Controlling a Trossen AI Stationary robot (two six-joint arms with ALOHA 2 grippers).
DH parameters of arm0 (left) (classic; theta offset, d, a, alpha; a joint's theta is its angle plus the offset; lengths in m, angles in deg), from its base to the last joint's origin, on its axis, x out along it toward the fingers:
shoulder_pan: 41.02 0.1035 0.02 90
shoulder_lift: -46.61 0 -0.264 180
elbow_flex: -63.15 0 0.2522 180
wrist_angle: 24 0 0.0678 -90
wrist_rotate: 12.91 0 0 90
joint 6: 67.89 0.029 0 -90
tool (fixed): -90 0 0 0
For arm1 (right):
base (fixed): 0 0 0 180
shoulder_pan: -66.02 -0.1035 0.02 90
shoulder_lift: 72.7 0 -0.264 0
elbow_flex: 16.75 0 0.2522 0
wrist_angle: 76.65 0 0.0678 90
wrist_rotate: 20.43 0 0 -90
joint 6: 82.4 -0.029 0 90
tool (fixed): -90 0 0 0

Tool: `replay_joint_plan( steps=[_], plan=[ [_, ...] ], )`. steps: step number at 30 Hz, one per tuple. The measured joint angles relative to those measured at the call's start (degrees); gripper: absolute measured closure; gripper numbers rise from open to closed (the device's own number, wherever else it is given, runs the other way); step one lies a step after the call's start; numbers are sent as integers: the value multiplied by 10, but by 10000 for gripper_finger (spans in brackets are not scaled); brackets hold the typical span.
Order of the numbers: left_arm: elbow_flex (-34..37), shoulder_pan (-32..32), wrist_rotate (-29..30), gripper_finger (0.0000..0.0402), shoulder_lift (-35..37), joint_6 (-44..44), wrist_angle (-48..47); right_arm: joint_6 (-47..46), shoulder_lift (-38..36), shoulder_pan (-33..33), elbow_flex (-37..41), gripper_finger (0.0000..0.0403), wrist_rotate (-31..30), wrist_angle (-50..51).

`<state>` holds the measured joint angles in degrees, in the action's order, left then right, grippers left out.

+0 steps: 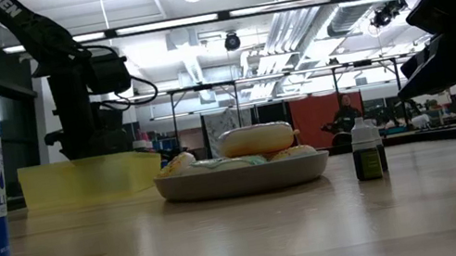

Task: Pick & Place food coloring
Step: Put the small black food coloring bottle into the yellow bin, then put the small green food coloring bottle into the yellow bin

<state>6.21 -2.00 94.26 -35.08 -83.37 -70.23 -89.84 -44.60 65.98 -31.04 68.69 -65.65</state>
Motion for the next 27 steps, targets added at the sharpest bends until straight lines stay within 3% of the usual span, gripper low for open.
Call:
replay_joint_plan(
  steps=[12,19,27],
  plan=[
    [-17,0,1,259,2,3,7,0,0,0,0,402,0,0],
    [-77,0,4,259,7,17,-45,0,0,0,0,402,0,0],
    [-177,-3,6,259,63,38,-126,0,0,0,0,402,0,0]
  ],
)
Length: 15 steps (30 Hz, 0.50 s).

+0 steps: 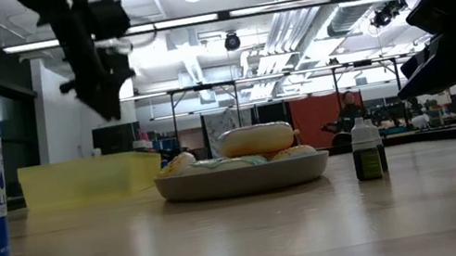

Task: Pick & Place food coloring
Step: Put the small green food coloring bottle into the yellow bin

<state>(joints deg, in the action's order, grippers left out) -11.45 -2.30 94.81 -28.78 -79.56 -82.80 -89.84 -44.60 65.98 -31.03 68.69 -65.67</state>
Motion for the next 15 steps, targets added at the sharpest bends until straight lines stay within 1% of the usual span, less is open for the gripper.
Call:
replay_joint_plan(
  steps=[6,13,15],
  plan=[
    [-85,-34,2,259,22,35,-20,0,0,0,0,402,0,0],
    [-167,-109,11,259,13,89,-18,0,0,0,0,402,0,0],
    [-185,-130,3,259,2,106,-21,0,0,0,0,402,0,0]
  ],
)
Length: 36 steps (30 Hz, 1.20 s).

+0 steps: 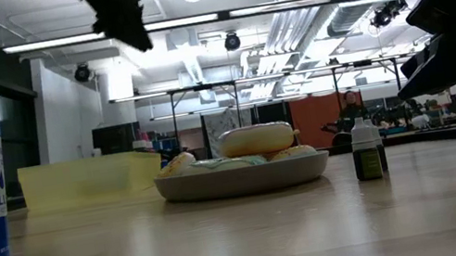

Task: Pick & Place food coloring
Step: Put the small green food coloring bottle into the yellow bin

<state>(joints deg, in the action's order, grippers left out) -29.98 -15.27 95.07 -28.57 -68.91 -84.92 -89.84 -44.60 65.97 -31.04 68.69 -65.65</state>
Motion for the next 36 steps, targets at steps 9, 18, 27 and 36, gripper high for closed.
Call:
replay_joint_plan(
  steps=[9,18,27,36],
  plan=[
    [-123,-90,-48,259,-82,38,-68,0,0,0,0,402,0,0],
    [-265,-162,-73,259,-196,30,-152,0,0,0,0,402,0,0],
    [-361,-238,-190,259,-311,70,-151,0,0,0,0,402,0,0],
    [-380,-298,-217,259,-392,83,-132,0,0,0,0,402,0,3]
  ],
)
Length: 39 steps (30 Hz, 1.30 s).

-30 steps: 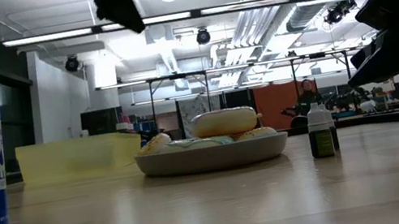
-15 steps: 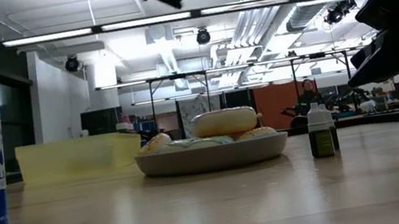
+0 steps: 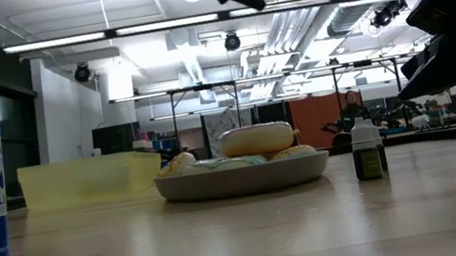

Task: Pick & Place food coloring
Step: Put the small green food coloring bottle into the yellow bin

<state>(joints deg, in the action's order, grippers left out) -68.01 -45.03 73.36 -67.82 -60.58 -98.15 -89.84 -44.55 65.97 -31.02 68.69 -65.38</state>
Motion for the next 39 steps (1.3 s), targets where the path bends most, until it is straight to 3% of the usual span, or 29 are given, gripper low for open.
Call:
replay_joint_plan(
  steps=[12,24,39],
  plan=[
    [0,-48,-31,253,-86,17,43,0,0,0,0,402,0,1],
    [1,-59,-41,142,-133,29,103,0,0,0,0,402,0,0],
    [2,-62,-47,137,-183,-15,135,0,0,0,0,402,0,-3]
  ],
)
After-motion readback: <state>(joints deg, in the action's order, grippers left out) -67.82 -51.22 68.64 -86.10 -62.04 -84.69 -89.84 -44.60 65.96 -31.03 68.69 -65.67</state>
